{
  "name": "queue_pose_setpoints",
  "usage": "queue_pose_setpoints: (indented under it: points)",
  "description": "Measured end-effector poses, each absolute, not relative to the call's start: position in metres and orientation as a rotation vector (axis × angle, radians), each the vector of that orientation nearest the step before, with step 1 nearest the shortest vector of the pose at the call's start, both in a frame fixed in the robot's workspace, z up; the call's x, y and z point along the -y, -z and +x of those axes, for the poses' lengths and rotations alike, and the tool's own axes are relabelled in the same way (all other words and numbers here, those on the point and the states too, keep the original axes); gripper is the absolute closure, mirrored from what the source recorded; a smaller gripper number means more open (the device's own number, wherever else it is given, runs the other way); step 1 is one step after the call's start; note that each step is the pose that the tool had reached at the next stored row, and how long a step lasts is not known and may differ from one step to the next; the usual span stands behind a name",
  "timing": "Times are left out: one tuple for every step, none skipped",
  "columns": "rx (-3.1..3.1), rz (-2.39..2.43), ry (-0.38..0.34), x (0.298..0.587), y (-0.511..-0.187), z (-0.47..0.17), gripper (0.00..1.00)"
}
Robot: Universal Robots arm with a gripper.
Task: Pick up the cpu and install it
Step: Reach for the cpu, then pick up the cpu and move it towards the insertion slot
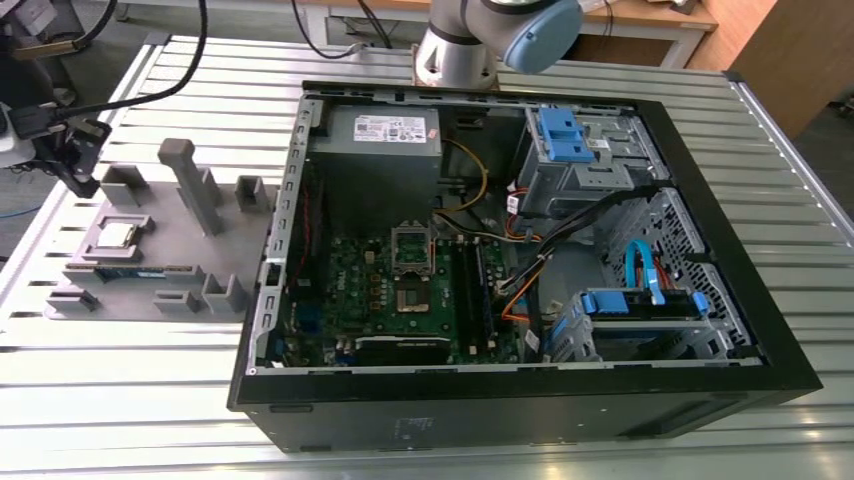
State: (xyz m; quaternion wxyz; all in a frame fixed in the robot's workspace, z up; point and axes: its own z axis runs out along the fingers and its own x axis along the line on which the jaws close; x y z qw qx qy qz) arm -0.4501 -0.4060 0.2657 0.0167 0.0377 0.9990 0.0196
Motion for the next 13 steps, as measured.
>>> queue_pose_setpoints:
  points:
    - [-3.106, 0.117, -0.061, 0.4062, -0.2645, -0.4501, 0.89]
    - [-3.106, 0.117, -0.061, 0.4065, -0.2635, -0.4501, 0.89]
    - [-3.106, 0.117, -0.061, 0.4068, -0.2626, -0.4501, 0.89]
    - [-3.106, 0.117, -0.061, 0.4071, -0.2619, -0.4501, 0.89]
    - [-3.106, 0.117, -0.060, 0.4075, -0.2612, -0.4501, 0.89]
    - [-3.106, 0.117, -0.060, 0.4076, -0.2606, -0.4501, 0.89]
    - [-3.106, 0.118, -0.060, 0.4077, -0.2602, -0.4501, 0.89]
    - [-3.106, 0.118, -0.060, 0.4077, -0.2601, -0.4501, 0.89]
    - [-3.106, 0.117, -0.060, 0.4078, -0.2598, -0.4501, 0.89]
    - [-3.106, 0.117, -0.060, 0.4078, -0.2596, -0.4501, 0.89]
    - [-3.106, 0.117, -0.060, 0.4078, -0.2595, -0.4501, 0.89]
    - [-3.106, 0.117, -0.060, 0.4078, -0.2593, -0.4501, 0.89]
    - [-3.106, 0.117, -0.060, 0.4078, -0.2591, -0.4501, 0.89]
